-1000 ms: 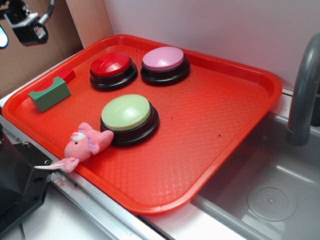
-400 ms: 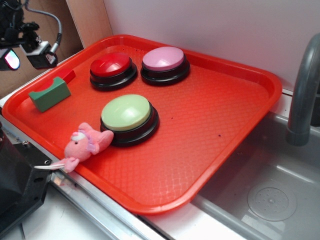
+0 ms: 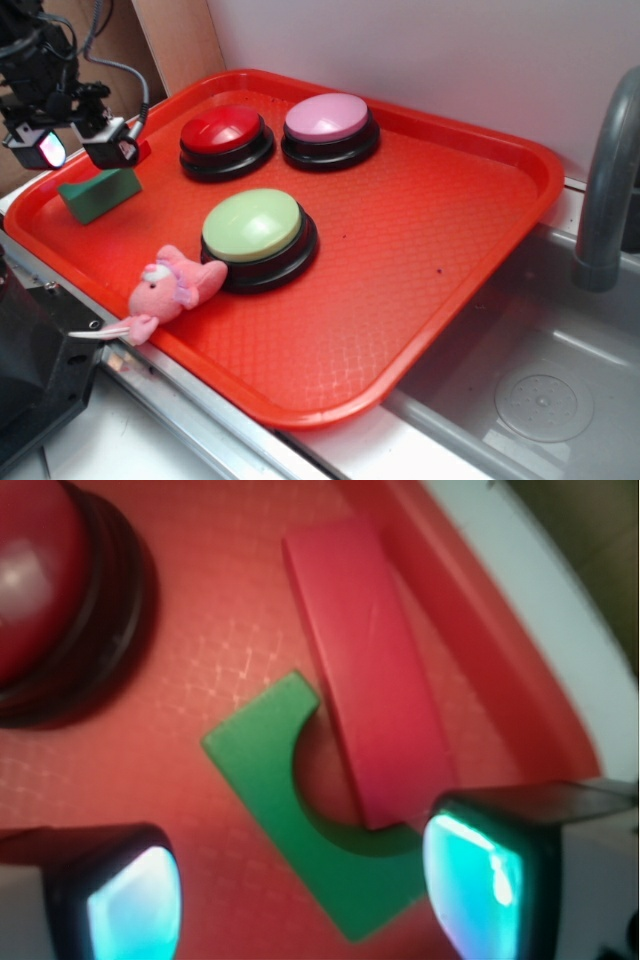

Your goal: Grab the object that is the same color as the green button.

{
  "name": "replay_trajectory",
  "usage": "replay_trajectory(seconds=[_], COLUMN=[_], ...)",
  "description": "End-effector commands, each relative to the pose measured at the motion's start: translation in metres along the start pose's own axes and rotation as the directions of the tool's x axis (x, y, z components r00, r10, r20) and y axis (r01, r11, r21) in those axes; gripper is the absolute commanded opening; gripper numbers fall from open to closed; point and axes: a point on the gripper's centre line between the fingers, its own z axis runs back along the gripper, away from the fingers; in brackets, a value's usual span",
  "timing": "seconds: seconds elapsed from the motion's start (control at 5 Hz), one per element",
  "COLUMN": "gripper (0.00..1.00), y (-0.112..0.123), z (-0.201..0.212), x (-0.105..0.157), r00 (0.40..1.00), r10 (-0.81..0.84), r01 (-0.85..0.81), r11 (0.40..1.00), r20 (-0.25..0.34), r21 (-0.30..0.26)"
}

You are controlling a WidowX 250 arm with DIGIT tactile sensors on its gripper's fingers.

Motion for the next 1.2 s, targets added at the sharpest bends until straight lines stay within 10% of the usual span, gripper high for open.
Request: replay_trajectory(seconds=[0.0, 0.2, 0.4, 0.6, 1.0], gripper=[1.00, 1.00, 0.30, 0.00, 0.00], y=[-0.006, -0.012, -0.015, -0.016, -0.012], z=[-0.015, -0.018, -0.021, -0.023, -0.024], x=[0.006, 0.007, 0.005, 0.003, 0.004], r00=[0.999, 0.999, 0.999, 1.000, 1.000], r10=[-0.043, -0.048, -0.041, -0.027, 0.027], r01=[0.043, 0.048, 0.041, 0.027, -0.026], r11=[0.999, 0.999, 0.999, 0.999, 0.998], r20=[-0.010, -0.005, -0.005, 0.000, -0.001], r21=[0.007, 0.010, 0.021, 0.025, 0.061])
